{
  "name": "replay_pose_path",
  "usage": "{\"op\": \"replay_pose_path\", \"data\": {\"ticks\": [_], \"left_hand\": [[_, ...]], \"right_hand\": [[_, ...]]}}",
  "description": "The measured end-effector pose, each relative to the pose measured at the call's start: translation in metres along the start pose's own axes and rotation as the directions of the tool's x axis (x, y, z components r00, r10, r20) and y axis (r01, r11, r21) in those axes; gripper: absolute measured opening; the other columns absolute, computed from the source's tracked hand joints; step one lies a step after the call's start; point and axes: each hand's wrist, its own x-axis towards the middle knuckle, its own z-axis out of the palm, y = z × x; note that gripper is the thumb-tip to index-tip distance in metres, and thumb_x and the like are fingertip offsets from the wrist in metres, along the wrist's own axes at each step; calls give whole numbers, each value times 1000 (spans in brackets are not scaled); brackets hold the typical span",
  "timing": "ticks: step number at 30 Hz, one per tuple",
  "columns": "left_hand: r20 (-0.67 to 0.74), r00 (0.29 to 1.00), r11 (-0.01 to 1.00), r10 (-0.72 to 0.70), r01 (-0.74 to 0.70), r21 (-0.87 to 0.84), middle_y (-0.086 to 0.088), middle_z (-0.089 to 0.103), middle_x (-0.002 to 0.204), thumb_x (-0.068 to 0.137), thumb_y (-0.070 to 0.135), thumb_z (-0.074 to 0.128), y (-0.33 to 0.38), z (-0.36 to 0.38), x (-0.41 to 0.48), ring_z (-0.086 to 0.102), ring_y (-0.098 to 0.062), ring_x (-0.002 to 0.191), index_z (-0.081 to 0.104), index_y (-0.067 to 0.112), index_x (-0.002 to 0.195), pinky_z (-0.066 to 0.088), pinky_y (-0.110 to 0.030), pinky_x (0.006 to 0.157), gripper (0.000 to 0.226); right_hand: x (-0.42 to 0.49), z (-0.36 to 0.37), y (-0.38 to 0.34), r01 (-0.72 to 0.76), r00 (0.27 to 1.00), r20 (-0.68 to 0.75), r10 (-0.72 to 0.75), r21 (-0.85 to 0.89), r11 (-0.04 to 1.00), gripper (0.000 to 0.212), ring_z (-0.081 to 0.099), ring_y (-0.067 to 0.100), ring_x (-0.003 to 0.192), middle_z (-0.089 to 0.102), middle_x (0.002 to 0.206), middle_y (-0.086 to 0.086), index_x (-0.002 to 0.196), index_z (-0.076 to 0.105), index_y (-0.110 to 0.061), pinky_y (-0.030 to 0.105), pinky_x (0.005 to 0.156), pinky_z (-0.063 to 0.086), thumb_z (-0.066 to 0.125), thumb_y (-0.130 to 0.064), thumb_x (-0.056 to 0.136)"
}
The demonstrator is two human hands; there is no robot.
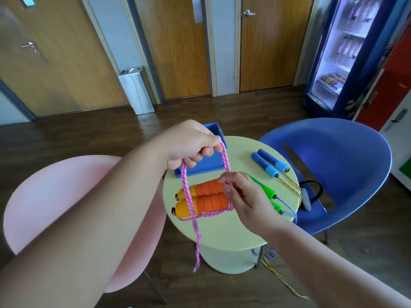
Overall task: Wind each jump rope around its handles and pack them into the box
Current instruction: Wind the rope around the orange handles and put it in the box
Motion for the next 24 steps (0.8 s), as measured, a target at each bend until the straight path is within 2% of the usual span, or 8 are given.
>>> {"op": "replay_pose_path", "data": {"ticks": [6, 9, 12, 16, 18, 21, 23, 24], "left_hand": [[124, 992, 795, -30, -52, 605, 3, 57, 57, 90, 33, 79, 9, -29, 16, 38, -16, 50, 80, 15, 84, 29, -25, 46, 20], [137, 991, 675, 6, -105, 730, 7, 72, 76, 86, 43, 81, 12, -33, 23, 64, -23, 73, 82, 28, 85, 50, -36, 62, 16], [141, 989, 699, 53, -138, 702, -1, 76, 94, 91, 36, 78, -3, -35, 37, 68, -32, 91, 81, 36, 97, 56, -48, 77, 7], [105, 991, 937, 80, -111, 332, -13, 62, 88, 96, 20, 73, -35, -14, 48, 44, -25, 67, 78, 31, 99, 39, -33, 59, 12], [73, 997, 983, 27, -39, 179, -12, 61, 84, 99, 15, 67, -72, 0, 53, 57, -26, 62, 75, 20, 96, 42, -26, 54, 11], [110, 974, 974, -199, 185, 127, -18, 73, 96, 101, 33, 63, -220, 10, 129, 74, -37, 97, 73, 6, 107, 63, -32, 72, 29], [124, 960, 967, -253, 252, 19, -6, 73, 88, 93, 52, 71, -265, 38, 142, 70, -26, 75, 64, 10, 118, 61, -33, 62, 50], [130, 960, 968, -250, 249, 21, -4, 67, 75, 99, 46, 66, -253, 63, 121, 60, -18, 60, 63, 9, 106, 53, -27, 54, 38]], "right_hand": [[-9, -3, 5, -99, 992, 82, 100, -14, 995, 21, 55, 10, 77, 59, 104, -4, 112, 58, -38, 21, 68, 46, 57, -20, 103], [-10, -2, 4, -116, 990, 76, 116, -3, 993, 22, 53, 9, 73, 59, 99, -4, 110, 58, -39, 20, 66, 45, 58, -18, 102], [-10, -4, -3, -121, 992, 30, 119, 82, 989, 20, 49, 7, 67, 58, 90, -6, 107, 60, -35, 19, 63, 41, 56, -17, 101], [-7, -9, -14, -128, 989, -40, 144, 278, 952, 13, 40, 9, 60, 47, 72, -7, 106, 60, -27, 24, 56, 38, 50, -19, 102], [-3, -12, -19, -123, 986, -65, 156, 352, 928, 13, 42, 10, 63, 48, 75, -4, 108, 59, -25, 26, 55, 39, 48, -21, 103], [3, -15, -27, -129, 983, -61, 171, 424, 896, 12, 45, 11, 65, 51, 84, 13, 111, 59, -19, 21, 53, 41, 48, -18, 107], [11, -14, -28, -128, 983, -71, 171, 408, 904, 12, 41, 10, 61, 43, 77, 9, 112, 57, -17, 20, 51, 38, 46, -18, 108], [16, -13, -25, -132, 981, -78, 177, 398, 908, 11, 39, 11, 60, 42, 75, 3, 112, 57, -19, 22, 52, 37, 46, -19, 109]]}}
